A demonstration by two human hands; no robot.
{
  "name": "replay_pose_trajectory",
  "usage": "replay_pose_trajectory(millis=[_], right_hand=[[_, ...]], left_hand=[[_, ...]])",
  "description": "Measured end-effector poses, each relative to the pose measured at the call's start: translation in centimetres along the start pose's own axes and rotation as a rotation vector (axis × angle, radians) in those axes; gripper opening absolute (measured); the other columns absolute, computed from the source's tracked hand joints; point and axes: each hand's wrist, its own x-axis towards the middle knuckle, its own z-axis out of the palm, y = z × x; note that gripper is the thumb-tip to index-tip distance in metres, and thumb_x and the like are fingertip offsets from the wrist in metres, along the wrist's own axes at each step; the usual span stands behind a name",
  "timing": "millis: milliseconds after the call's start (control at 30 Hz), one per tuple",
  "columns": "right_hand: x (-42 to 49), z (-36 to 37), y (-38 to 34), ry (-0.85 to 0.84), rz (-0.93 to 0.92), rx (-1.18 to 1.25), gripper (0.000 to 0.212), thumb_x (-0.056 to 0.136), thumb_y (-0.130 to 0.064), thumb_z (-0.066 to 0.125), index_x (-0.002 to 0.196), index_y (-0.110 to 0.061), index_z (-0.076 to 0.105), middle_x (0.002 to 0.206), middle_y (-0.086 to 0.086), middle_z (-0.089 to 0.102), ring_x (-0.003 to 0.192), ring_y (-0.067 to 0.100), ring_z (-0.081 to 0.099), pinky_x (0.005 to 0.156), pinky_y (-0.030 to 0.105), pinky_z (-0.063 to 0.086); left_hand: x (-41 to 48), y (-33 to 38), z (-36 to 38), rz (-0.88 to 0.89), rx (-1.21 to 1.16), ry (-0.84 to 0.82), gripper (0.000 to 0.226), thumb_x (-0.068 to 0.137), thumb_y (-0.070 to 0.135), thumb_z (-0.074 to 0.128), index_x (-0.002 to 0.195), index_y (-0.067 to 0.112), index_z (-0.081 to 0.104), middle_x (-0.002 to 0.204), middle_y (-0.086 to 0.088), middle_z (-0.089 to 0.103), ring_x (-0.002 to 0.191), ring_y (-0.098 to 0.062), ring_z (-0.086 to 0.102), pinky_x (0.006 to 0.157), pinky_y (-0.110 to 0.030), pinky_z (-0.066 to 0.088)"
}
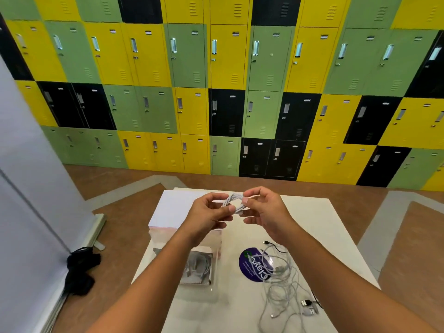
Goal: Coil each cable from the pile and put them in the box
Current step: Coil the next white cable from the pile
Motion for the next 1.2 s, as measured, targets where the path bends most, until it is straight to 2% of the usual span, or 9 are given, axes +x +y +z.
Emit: replay_pose_trajectory(millis=[167, 400, 500, 633, 767, 900, 1000, 1067, 1200], right_hand=[[0.0, 3.7, 1.9, -0.104, 0.041, -0.026, 0.013, 0.091, -0.002, 0.068, 0.103, -0.002, 0.063, 0.086, 0.017, 0.072, 0.064, 0.025, 0.066, 0.059, 0.035, 0.058], [0.1, 11.1, 5.5, -0.201, 0.138, -0.065, 0.011, 0.091, -0.003, 0.070, 0.099, -0.005, 0.064, 0.093, 0.022, 0.073, 0.066, 0.029, 0.069, 0.061, 0.036, 0.060], [-0.2, 13.9, 8.3, -0.189, 0.217, -0.085, 0.013, 0.091, -0.004, 0.070, 0.101, -0.002, 0.064, 0.095, 0.019, 0.074, 0.077, 0.035, 0.074, 0.068, 0.041, 0.062], [-0.8, 16.3, 12.9, -0.143, 0.339, -0.048, 0.007, 0.091, -0.003, 0.069, 0.094, -0.004, 0.063, 0.092, 0.019, 0.072, 0.074, 0.033, 0.072, 0.067, 0.042, 0.060], [-1.5, 16.6, 16.7, -0.041, 0.430, -0.056, 0.012, 0.089, 0.001, 0.070, 0.096, -0.006, 0.063, 0.101, 0.020, 0.070, 0.085, 0.035, 0.072, 0.068, 0.039, 0.061], [-1.0, 15.9, 18.8, 0.027, 0.455, -0.080, 0.012, 0.089, 0.000, 0.070, 0.095, -0.007, 0.062, 0.103, 0.022, 0.070, 0.087, 0.035, 0.072, 0.066, 0.035, 0.059], [-0.1, 15.3, 19.5, 0.060, 0.421, -0.131, 0.011, 0.089, 0.001, 0.069, 0.095, -0.008, 0.065, 0.100, 0.016, 0.072, 0.087, 0.029, 0.072, 0.060, 0.028, 0.058], [0.3, 15.1, 19.9, 0.083, 0.393, -0.155, 0.017, 0.089, 0.004, 0.068, 0.100, -0.009, 0.068, 0.099, 0.006, 0.073, 0.087, 0.024, 0.071, 0.059, 0.027, 0.060], [1.0, 14.7, 21.6, 0.090, 0.400, -0.349, 0.015, 0.086, -0.008, 0.070, 0.095, -0.019, 0.073, 0.098, 0.002, 0.075, 0.088, 0.026, 0.072, 0.077, 0.045, 0.063]], left_hand=[[-2.3, -1.7, -5.0, -0.046, 0.048, -0.002, 0.044, 0.078, 0.013, 0.084, 0.118, 0.014, 0.065, 0.101, -0.010, 0.076, 0.081, -0.026, 0.074, 0.063, -0.032, 0.054], [-6.2, -4.4, -12.2, -0.072, 0.080, 0.161, 0.045, 0.071, 0.003, 0.087, 0.111, 0.006, 0.066, 0.098, -0.011, 0.075, 0.082, -0.026, 0.074, 0.067, -0.035, 0.060], [-7.9, -6.0, -14.6, -0.116, 0.114, 0.224, 0.036, 0.073, 0.002, 0.086, 0.103, -0.002, 0.067, 0.093, -0.016, 0.075, 0.078, -0.027, 0.073, 0.063, -0.034, 0.060], [-8.8, -9.4, -16.5, -0.194, 0.203, 0.284, 0.021, 0.078, 0.000, 0.082, 0.090, -0.011, 0.069, 0.081, -0.022, 0.073, 0.071, -0.026, 0.072, 0.063, -0.033, 0.060], [-8.0, -13.2, -16.9, -0.234, 0.351, 0.342, 0.018, 0.075, 0.000, 0.085, 0.083, -0.007, 0.071, 0.081, -0.016, 0.071, 0.064, -0.018, 0.067, 0.063, -0.033, 0.061], [-6.2, -15.8, -15.9, -0.259, 0.493, 0.349, 0.022, 0.070, 0.010, 0.091, 0.073, 0.015, 0.069, 0.075, -0.001, 0.071, 0.061, -0.016, 0.064, 0.062, -0.037, 0.060], [-4.8, -16.5, -14.7, -0.257, 0.608, 0.313, 0.016, 0.078, 0.016, 0.085, 0.083, 0.018, 0.070, 0.090, 0.001, 0.073, 0.078, -0.014, 0.067, 0.060, -0.018, 0.049], [-3.7, -17.1, -14.1, -0.262, 0.677, 0.287, 0.015, 0.084, 0.017, 0.080, 0.096, 0.015, 0.071, 0.101, 0.001, 0.071, 0.086, -0.015, 0.065, 0.068, -0.018, 0.049], [-2.4, -17.9, -13.7, -0.253, 0.786, 0.242, 0.025, 0.089, 0.013, 0.073, 0.113, 0.014, 0.067, 0.115, -0.004, 0.070, 0.100, -0.022, 0.067, 0.078, -0.023, 0.050]])
